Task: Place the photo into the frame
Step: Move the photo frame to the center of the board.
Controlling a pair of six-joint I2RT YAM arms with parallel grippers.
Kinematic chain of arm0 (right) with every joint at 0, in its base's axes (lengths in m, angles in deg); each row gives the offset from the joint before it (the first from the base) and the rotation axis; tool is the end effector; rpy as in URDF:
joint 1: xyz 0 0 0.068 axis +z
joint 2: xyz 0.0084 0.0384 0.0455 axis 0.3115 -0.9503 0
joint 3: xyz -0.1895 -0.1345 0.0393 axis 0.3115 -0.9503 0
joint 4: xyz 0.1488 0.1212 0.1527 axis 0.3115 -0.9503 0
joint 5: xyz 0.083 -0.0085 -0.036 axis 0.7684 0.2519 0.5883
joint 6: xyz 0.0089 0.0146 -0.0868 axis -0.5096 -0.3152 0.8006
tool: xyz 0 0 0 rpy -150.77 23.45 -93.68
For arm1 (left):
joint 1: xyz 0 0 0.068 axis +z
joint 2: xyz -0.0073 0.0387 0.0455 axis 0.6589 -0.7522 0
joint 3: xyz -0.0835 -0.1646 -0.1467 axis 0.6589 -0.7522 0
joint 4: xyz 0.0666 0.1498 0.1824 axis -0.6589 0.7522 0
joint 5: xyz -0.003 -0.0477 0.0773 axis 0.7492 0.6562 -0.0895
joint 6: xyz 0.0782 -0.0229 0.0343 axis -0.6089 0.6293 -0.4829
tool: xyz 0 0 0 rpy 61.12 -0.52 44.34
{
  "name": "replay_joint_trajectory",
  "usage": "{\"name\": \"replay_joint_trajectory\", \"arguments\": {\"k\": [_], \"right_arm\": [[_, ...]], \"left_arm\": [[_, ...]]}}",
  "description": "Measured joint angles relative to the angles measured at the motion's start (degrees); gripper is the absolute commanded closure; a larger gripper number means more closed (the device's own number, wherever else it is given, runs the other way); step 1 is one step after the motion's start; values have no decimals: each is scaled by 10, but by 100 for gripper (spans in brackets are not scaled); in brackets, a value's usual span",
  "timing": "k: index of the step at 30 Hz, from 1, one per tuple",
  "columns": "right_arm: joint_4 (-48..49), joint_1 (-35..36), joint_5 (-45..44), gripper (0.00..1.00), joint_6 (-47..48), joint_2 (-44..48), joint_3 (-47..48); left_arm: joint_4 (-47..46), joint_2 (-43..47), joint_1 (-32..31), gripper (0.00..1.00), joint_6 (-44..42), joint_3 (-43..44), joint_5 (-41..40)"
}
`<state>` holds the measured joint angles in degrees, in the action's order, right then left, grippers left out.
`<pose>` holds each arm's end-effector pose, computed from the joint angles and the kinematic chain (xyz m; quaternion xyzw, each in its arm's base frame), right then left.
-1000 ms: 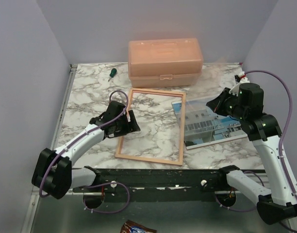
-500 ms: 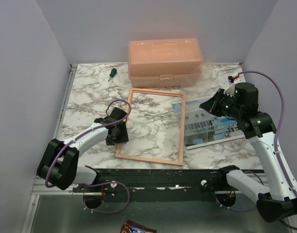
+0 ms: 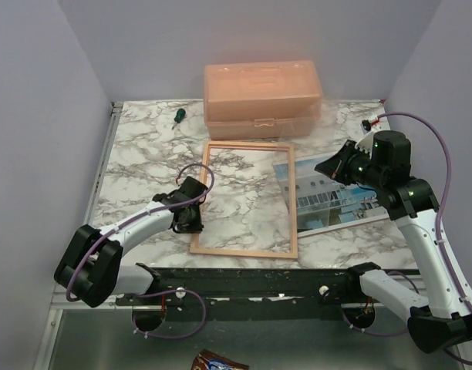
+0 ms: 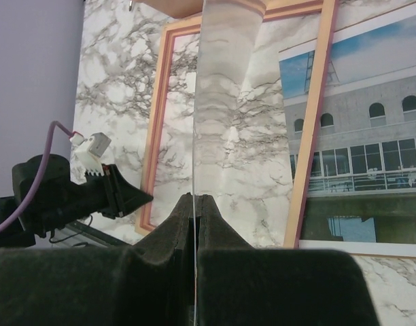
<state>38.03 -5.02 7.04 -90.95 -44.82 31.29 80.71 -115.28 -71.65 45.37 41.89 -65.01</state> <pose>0.2198 0.0724 0.3306 0.0720 0.8557 0.2953 0.4188 0.2027 -0.1127 0.0981 -0.0790 0.9799 -0.0741 0.1677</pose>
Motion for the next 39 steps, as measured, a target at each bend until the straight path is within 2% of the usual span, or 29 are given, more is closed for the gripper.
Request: {"name": "replay_joint_trajectory", "arguments": {"k": [5, 12, 22, 28, 29, 30, 31, 33, 35, 39], "right_arm": [[8, 0, 9, 99, -6, 0, -5], [23, 0, 27, 99, -14, 0, -24], [51, 0, 73, 99, -14, -24, -37], [72, 0, 113, 99, -14, -50, -52], [76, 0, 117, 99, -14, -50, -54], [79, 0, 120, 99, -14, -50, -55], [83, 0, 124, 99, -14, -50, -55], [96, 0, 130, 99, -13, -51, -55], [106, 0, 136, 99, -13, -54, -55], [119, 0, 150, 99, -9, -70, -55]], "left_arm": [[5, 16, -54, 97, 31, -9, 1], [14, 21, -132, 100, 80, -9, -1], [7, 22, -151, 100, 96, -19, -1], [-23, 58, -152, 100, 90, -50, 0], [-26, 62, -152, 98, 89, -53, 0], [-26, 65, -152, 86, 89, -56, 0], [-26, 69, -152, 68, 87, -58, 0], [-22, 76, -154, 41, 82, -61, 0], [-18, 83, -155, 30, 80, -63, 2], [-14, 105, -150, 28, 74, -62, 11]]}}
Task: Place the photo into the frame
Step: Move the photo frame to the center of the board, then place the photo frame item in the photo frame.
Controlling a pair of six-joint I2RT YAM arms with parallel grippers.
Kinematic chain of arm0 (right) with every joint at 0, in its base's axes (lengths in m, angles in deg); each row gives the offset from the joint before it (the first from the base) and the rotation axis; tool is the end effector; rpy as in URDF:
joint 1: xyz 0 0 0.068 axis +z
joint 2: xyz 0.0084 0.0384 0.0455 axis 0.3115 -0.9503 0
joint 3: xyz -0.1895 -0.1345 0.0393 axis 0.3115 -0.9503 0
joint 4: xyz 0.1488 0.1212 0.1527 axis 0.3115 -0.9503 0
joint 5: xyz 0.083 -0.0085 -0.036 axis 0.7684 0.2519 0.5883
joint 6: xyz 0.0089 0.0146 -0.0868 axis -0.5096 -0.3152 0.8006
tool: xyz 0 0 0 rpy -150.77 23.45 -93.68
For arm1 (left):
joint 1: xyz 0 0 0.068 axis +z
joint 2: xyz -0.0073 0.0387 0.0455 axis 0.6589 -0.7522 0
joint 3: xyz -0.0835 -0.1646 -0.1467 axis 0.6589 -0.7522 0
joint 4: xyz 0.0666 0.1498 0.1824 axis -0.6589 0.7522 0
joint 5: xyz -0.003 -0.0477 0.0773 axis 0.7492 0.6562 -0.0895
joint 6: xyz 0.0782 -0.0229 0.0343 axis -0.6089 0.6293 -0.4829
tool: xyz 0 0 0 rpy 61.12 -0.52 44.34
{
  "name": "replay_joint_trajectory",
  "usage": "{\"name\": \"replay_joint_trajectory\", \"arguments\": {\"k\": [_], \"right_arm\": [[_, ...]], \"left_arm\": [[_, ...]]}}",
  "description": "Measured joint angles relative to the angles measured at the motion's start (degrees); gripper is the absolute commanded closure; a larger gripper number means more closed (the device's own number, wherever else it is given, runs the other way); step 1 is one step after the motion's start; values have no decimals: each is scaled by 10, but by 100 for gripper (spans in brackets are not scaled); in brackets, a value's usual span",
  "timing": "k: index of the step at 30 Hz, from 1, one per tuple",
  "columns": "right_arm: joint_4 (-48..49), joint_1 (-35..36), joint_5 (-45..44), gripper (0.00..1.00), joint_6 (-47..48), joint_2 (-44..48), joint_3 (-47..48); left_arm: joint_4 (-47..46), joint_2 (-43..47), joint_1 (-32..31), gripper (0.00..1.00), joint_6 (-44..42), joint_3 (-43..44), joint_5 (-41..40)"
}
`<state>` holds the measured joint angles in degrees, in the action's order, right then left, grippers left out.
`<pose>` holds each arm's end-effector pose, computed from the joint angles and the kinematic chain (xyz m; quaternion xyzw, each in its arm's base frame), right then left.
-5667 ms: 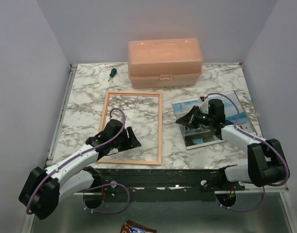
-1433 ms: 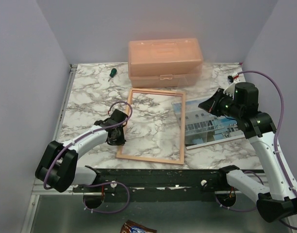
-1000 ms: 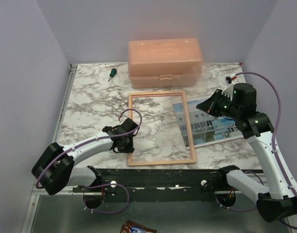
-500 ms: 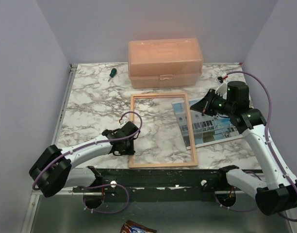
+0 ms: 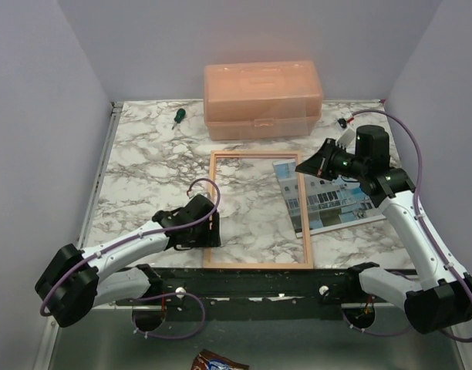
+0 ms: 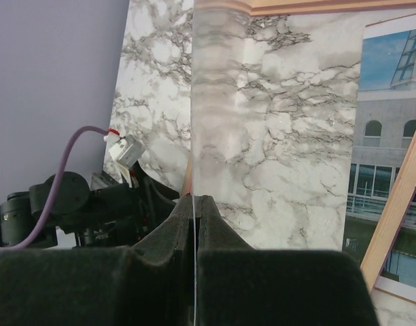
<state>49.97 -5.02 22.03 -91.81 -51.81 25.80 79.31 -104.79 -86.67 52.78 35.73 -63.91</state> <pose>0.2486 0.0985 0.2999 0.0124 0.8462 0.3945 0.3579 0.1526 -0.1493 0.1063 -0.0132 0.9730 -0.1472 0.1772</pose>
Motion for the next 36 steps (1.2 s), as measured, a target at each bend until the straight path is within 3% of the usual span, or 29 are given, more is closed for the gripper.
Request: {"name": "replay_joint_trajectory", "arguments": {"k": [6, 10, 16, 26, 36], "right_arm": [[10, 0, 25, 99, -2, -24, 0], [30, 0, 48, 99, -13, -26, 0], [74, 0, 86, 99, -49, -28, -8], [144, 0, 133, 99, -101, -49, -59], [196, 0, 142, 99, -144, -53, -126]], "left_arm": [[-26, 47, 74, 32, -5, -5, 63], [-51, 68, 144, 43, -16, -17, 108], [-60, 41, 198, 58, -44, -17, 144], [-75, 6, 214, 75, -65, -22, 155], [-87, -5, 215, 78, -73, -29, 156]]}}
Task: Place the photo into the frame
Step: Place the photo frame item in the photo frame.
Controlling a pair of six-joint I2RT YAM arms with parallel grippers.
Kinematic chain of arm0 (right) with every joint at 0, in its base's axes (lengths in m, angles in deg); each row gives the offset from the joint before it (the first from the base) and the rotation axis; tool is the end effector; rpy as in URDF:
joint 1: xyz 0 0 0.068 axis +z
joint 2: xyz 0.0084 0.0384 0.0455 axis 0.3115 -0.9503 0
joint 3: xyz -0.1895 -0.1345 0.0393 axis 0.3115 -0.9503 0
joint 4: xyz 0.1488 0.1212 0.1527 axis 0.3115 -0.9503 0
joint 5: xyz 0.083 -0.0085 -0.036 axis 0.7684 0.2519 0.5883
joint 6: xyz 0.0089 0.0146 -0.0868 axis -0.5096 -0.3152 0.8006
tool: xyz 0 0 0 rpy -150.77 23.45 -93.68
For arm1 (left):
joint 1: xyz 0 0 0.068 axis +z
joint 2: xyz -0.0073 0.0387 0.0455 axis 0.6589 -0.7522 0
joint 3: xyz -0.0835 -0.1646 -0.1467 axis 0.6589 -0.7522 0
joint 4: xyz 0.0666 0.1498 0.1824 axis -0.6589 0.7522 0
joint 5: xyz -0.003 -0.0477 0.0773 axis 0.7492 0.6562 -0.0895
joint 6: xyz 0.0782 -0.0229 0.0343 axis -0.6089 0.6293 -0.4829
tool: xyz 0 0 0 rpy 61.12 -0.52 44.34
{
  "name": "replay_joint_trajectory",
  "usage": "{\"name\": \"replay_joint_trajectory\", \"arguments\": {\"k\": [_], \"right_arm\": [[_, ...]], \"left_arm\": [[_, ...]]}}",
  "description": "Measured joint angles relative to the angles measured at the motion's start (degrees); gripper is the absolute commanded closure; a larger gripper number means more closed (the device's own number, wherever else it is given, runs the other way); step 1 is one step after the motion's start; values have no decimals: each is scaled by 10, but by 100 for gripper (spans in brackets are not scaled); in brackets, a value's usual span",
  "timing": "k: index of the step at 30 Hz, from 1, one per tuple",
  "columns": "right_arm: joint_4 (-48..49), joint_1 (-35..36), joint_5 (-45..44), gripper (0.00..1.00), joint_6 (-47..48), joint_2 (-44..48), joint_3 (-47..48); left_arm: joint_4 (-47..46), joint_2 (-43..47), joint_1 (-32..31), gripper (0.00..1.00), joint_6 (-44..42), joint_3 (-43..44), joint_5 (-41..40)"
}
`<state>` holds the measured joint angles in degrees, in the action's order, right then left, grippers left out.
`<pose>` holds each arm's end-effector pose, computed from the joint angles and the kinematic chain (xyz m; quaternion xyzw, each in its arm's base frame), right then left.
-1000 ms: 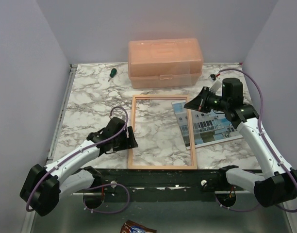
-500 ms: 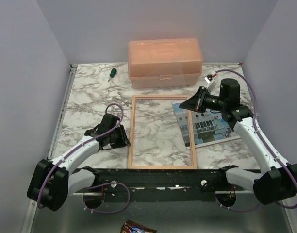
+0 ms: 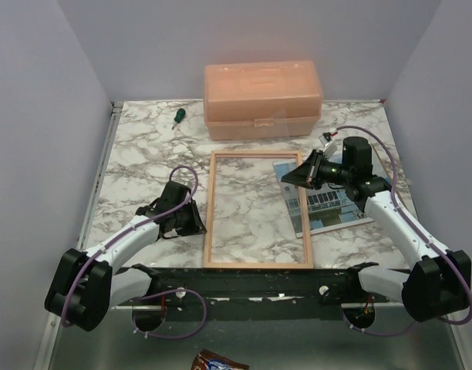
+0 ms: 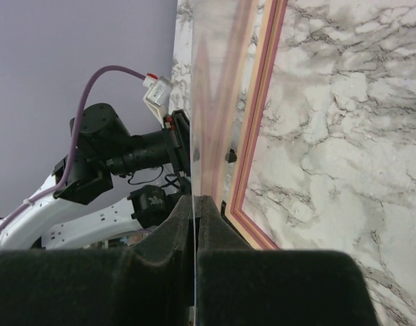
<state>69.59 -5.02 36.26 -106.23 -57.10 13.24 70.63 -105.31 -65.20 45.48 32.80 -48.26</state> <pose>0.2621 0.1176 0.2455 0.0454 0.8168 0.5182 0.2496 0.1954 -0.1059 0.1022 -0.0951 0.9517 -0.2329 0.1759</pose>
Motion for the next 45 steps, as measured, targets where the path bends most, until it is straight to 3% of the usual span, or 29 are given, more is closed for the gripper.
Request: {"name": "replay_joint_trajectory", "arguments": {"k": [18, 29, 45], "right_arm": [[53, 1, 3, 99, -39, 6, -80], [70, 2, -2, 99, -35, 71, -80], [74, 3, -21, 99, -6, 42, -110]], "left_arm": [[-30, -11, 0, 78, -3, -4, 10], [-39, -16, 0, 78, -7, -4, 15], [-39, -16, 0, 78, -7, -4, 15]]}}
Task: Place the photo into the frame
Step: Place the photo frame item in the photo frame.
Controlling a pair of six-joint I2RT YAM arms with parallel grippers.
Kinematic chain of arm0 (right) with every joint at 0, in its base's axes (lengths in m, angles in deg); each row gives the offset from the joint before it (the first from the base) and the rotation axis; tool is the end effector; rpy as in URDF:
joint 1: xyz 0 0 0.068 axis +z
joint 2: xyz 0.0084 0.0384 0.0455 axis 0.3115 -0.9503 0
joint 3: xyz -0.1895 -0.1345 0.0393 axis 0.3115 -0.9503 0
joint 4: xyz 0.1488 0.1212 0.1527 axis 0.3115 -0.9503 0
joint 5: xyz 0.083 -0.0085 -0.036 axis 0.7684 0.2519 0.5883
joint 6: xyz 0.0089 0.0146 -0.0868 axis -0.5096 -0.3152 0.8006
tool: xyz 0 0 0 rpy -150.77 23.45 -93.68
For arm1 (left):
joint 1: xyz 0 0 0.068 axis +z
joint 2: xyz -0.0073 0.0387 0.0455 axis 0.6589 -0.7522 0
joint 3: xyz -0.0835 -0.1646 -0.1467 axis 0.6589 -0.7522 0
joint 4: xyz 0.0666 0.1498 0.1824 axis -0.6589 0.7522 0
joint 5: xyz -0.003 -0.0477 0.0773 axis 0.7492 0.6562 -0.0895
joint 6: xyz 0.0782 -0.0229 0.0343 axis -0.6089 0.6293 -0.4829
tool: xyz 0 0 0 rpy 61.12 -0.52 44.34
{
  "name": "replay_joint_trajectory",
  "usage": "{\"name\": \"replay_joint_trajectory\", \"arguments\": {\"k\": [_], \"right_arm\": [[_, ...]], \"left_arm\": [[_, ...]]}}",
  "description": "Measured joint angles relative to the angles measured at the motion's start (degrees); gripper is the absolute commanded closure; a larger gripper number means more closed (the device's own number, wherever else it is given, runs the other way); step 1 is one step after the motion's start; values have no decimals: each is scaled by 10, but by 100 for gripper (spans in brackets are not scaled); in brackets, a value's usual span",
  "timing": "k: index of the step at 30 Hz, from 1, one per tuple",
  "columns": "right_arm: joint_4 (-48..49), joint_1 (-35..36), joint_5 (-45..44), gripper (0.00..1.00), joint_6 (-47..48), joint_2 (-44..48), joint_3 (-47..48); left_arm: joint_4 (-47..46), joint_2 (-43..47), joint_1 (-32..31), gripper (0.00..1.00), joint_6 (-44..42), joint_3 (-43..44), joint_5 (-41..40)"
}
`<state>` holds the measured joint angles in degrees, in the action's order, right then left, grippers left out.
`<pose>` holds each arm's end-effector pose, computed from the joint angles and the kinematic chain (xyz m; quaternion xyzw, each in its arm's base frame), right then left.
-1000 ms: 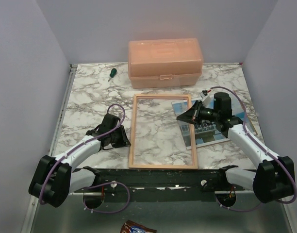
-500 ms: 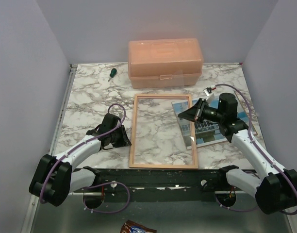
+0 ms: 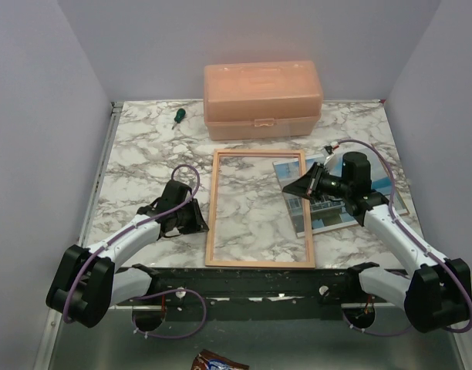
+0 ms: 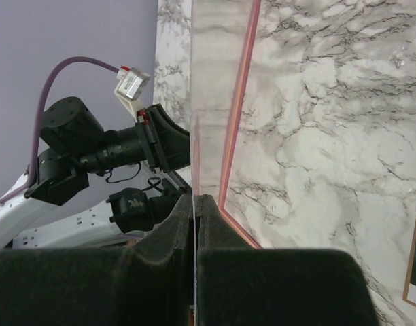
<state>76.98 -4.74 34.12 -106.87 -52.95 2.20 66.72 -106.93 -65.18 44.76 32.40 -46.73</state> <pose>0.2466 0.1131 0.2106 0.0563 0.8180 0.5103 0.2594 0.2006 -0.1104 0.1003 -0.0829 0.9469 -0.2501 0.1841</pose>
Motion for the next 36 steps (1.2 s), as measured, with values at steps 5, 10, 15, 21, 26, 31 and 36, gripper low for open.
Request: {"name": "replay_joint_trajectory", "arguments": {"k": [5, 10, 15, 21, 26, 31, 36], "right_arm": [[13, 0, -7, 99, 2, 1, -13], [24, 0, -7, 99, 2, 1, -16], [28, 0, -7, 99, 2, 3, -16], [28, 0, -7, 99, 3, 17, -16], [28, 0, -7, 99, 8, 18, -16], [28, 0, -7, 99, 13, 18, -16], [28, 0, -7, 99, 15, 18, -16]], "left_arm": [[0, -1, 0, 78, 0, 0, 1], [-6, -4, 0, 78, 0, 0, 4], [-8, -5, 0, 79, -1, 0, 5], [-11, -7, 0, 79, -2, 0, 7], [-11, -7, 0, 79, -2, 0, 8], [-11, -8, 0, 79, -2, 0, 8], [-11, -8, 0, 79, -2, 0, 8]]}}
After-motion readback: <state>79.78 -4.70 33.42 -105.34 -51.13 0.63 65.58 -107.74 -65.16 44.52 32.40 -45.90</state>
